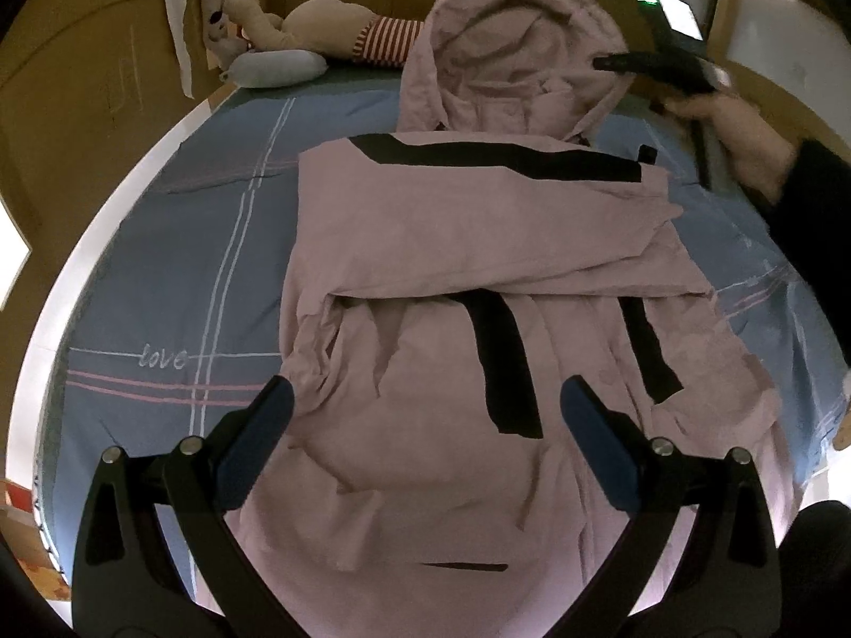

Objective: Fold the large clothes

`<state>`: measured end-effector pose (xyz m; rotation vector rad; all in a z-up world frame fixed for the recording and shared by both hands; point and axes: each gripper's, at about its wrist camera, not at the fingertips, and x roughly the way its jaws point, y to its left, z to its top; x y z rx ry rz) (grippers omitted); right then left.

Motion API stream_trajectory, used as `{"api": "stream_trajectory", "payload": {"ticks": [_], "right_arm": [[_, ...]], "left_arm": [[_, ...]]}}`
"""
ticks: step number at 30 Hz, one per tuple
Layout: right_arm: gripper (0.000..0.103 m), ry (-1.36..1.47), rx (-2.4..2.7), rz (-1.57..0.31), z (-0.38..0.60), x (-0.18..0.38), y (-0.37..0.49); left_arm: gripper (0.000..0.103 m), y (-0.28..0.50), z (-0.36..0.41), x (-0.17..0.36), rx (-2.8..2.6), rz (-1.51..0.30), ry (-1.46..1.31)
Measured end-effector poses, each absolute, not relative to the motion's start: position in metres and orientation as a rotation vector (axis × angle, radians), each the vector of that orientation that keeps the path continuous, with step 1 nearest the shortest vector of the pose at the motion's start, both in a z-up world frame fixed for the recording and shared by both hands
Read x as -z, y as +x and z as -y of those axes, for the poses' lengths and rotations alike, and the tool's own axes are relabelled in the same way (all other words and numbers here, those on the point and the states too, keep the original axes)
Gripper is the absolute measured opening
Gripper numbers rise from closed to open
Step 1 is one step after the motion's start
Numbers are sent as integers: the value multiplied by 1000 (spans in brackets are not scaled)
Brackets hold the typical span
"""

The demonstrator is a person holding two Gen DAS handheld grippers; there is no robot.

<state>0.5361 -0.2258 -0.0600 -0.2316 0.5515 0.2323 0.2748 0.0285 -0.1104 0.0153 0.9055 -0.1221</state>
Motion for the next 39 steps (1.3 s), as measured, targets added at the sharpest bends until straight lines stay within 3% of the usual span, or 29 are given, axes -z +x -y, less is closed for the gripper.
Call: {"api": "stream_trajectory", "payload": {"ticks": [4,7,18,20,21,22,23,24,29,33,39], "right_arm": [[3,-335,-304,-441,226,82,473],[4,-295,-296,-461,247,98,454],[8,-85,-186,-603,289,148,471],[24,-52,-185,-635,288,149,469],[49,-53,-179,-640,284,147,460],[63,-60,-135,-642,284,143,451],[86,-56,-103,-624,284,139,435],[97,-27,-78,-588,290,130,419],[98,314,-84,-616,332,95,353],[100,692,-233,-527,350,72,292],[101,633,-299,-494,326,68,237]], "left_arm": [[101,275,-31,109,105,-896,23],[101,275,-37,107,96,-897,6],[101,287,-34,131,190,-954,-14],[101,292,-34,140,227,-991,-59],[101,295,-36,145,249,-1012,-100],[101,297,-38,148,263,-1025,-137],[101,299,-42,150,278,-1033,-188],[101,301,-47,150,289,-1031,-230],[101,305,-73,142,395,-954,-490],[101,324,-108,155,484,-883,-877],[101,369,-131,191,585,-799,-1304]]}}
